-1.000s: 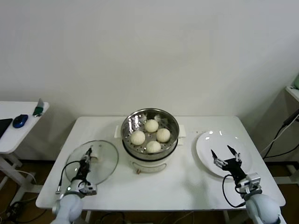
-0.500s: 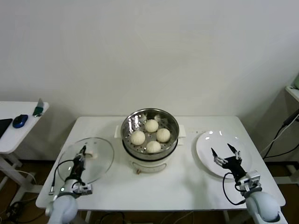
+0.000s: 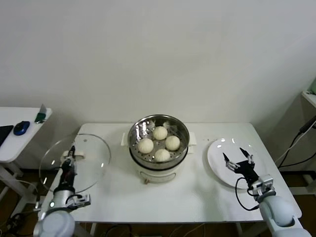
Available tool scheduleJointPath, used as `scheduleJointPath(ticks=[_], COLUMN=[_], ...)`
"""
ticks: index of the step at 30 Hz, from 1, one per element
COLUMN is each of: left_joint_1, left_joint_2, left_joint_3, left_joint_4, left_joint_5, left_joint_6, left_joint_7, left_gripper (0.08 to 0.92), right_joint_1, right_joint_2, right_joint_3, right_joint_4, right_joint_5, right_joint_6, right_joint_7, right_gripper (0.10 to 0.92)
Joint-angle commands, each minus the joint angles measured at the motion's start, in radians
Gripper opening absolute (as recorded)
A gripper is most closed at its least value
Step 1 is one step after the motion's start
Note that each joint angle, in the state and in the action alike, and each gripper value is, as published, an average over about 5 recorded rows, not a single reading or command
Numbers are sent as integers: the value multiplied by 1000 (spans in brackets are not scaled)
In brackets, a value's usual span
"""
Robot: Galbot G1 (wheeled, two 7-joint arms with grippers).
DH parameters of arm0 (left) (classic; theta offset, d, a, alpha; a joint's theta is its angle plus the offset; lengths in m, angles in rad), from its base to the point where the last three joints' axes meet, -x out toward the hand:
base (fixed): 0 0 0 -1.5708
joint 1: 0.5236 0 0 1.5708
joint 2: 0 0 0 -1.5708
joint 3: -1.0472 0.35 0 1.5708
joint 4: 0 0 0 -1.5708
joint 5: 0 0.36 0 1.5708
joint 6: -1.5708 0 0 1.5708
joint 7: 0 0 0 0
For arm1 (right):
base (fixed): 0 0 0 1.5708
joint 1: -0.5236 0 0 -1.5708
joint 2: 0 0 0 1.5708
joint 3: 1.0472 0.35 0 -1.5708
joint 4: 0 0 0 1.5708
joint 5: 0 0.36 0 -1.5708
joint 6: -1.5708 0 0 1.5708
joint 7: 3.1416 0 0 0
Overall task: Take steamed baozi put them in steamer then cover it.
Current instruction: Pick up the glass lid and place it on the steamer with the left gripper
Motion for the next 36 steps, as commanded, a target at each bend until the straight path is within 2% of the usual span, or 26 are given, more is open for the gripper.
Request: scheduleJointPath(ticks=[1, 5, 9, 15, 20, 25, 36], left_joint_1=[11, -85, -220, -421, -515, -587, -653], left_joint_2=[228, 288, 276, 160, 44, -58, -174], left_joint_3=[135, 256, 419, 603, 692, 746, 814], left_joint_4=[-315, -317, -301, -229, -148, -68, 68], left_joint_5=[-88, -93, -70, 22, 82, 117, 121], left_joint_6=[333, 391, 446, 467, 467, 467, 467], left_joint_7=[91, 145, 222, 340, 394, 418, 415], left_gripper=[146, 146, 146, 146, 146, 146, 146], right_joint_1=[64, 88, 103, 107, 83, 56, 30], right_joint_2=[-7, 2, 16, 21, 22, 25, 20], right_joint_3=[-54, -81, -96, -92, -49, -4, 48], right_joint_4=[-32, -52, -68, -81, -81, -73, -71], right_joint_5=[-5, -20, -36, -49, -50, -49, -46], right_joint_6=[-5, -6, -5, -5, 2, 11, 25], right_joint_7=[5, 8, 11, 12, 10, 5, 0], right_gripper=[823, 823, 823, 823, 823, 823, 823])
